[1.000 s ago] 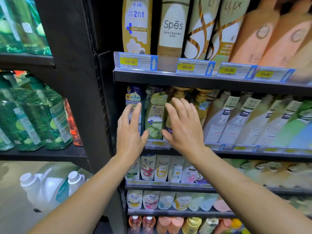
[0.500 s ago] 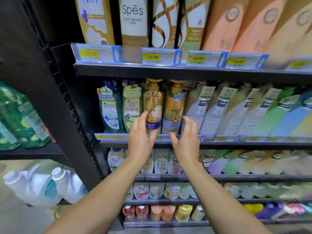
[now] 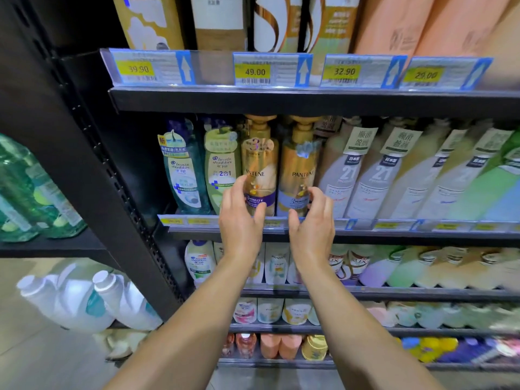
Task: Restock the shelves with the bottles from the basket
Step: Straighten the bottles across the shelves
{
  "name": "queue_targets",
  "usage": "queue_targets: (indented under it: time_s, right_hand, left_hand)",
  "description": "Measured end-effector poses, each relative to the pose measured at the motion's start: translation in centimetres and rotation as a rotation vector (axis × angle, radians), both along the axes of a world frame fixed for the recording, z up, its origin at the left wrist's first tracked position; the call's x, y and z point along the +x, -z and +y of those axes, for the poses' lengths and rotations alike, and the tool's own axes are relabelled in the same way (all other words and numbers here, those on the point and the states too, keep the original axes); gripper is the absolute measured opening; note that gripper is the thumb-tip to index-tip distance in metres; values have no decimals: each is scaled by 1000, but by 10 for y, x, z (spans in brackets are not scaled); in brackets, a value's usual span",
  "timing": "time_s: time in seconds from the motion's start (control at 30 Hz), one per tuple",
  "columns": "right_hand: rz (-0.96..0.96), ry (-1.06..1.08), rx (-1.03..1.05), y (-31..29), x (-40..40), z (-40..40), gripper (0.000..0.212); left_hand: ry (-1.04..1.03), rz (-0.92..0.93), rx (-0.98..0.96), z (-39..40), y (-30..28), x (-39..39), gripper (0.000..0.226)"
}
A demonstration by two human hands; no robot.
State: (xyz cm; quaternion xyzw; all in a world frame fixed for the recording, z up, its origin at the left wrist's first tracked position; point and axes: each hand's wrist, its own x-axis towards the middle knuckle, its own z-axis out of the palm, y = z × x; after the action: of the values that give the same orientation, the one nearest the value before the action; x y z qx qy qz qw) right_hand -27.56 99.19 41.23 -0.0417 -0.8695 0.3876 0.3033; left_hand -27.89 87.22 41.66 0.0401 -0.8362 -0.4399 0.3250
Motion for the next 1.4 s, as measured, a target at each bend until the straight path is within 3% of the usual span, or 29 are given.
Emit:
queue_targets:
  time_s: [1.07,1.2,1.4]
  right_hand:
    - [5,96,-101,-4,-13,-17,49]
    - [62,9,-160,-3,1,0,49]
    - [51,128,-114,-8,20,73,48]
  left_hand:
    - [11,-14,26,-2,-3,-8,61]
    - [27,31,40,-5,-2,3,56]
    - [220,10,-141,27,-3,25,49]
